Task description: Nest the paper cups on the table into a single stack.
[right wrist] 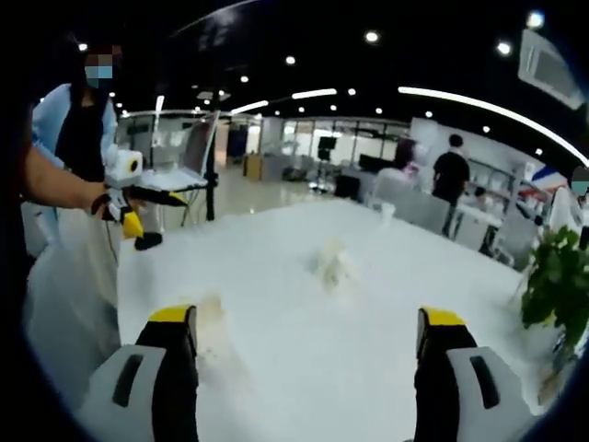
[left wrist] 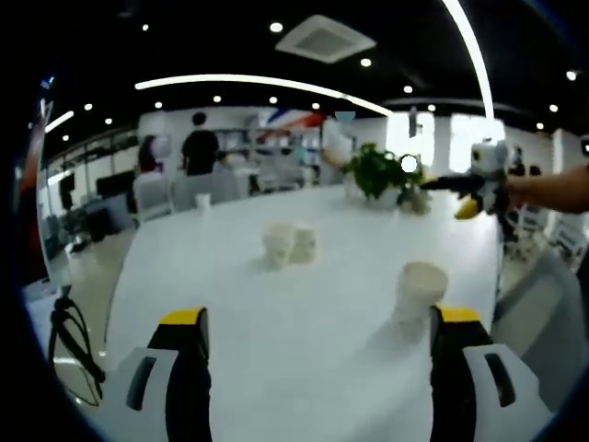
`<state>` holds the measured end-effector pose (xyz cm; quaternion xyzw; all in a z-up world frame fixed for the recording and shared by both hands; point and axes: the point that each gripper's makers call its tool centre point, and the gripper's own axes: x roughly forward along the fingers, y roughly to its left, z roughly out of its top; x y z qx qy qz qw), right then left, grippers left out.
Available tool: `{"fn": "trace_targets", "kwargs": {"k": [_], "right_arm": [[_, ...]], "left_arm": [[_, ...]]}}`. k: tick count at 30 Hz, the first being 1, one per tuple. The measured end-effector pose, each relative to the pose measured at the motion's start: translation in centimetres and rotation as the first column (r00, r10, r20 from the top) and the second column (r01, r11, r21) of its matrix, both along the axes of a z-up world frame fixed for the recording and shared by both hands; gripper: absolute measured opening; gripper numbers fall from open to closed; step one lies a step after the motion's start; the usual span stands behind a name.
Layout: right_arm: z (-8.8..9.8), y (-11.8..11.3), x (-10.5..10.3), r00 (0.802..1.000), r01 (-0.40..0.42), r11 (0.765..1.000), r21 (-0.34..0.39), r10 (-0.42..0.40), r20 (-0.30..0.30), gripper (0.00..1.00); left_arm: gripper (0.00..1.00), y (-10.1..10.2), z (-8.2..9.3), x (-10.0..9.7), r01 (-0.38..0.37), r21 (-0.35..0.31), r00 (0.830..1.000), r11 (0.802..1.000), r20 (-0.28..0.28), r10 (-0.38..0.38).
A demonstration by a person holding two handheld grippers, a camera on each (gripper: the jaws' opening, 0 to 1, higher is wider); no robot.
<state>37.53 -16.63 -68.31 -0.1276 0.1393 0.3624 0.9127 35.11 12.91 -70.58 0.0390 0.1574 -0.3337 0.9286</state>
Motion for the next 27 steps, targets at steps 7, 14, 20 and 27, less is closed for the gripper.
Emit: {"fn": "trace_targets", "kwargs": {"k": [7,14,20,27], "right_arm": [[-1.2,-0.5,-1.0,1.0,-0.019,1.0,-0.008,0.019,-0.021,1.0],[-1.5,-1.6,-1.0,1.0,0.007,1.0,-0.016,-0.007,-0.018,1.0],[-1.7,-1.7,-1.0,0.999,0.03,1.0,-0.006,-0.03,-0.034,1.0],[-1.8,-0.9,-0.6,0.999,0.032,0.999,0.011,-0.032,-0.033,1.0]], "left_arm": [[0.98,0.0,0.0,-0.6,-0.014,-0.001,1.0,1.0,0.018,0.014],[0.98,0.0,-0.9,0.0,-0.037,-0.036,0.999,0.999,0.013,0.037],[0.98,-0.8,-1.0,1.2,-0.01,-0.049,1.0,0.999,0.011,0.01],[0.98,-1.8,-1.1,3.8,-0.004,-0.087,1.0,0.996,-0.003,0.004]]}}
